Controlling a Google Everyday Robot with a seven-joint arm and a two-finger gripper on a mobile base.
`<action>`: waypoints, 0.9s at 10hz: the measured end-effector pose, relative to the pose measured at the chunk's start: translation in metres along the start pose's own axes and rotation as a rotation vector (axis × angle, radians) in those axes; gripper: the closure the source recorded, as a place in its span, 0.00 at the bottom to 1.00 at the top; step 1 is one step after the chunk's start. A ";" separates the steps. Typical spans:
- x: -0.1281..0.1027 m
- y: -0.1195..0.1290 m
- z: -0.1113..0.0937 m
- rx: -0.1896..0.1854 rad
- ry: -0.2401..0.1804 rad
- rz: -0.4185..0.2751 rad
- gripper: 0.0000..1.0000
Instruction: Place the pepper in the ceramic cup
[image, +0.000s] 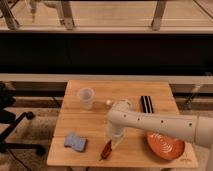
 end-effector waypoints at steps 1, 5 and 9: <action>0.000 0.002 0.001 -0.001 0.002 0.001 0.59; -0.002 0.005 0.002 0.007 0.006 0.008 0.93; 0.001 0.007 0.001 0.017 -0.005 0.036 0.86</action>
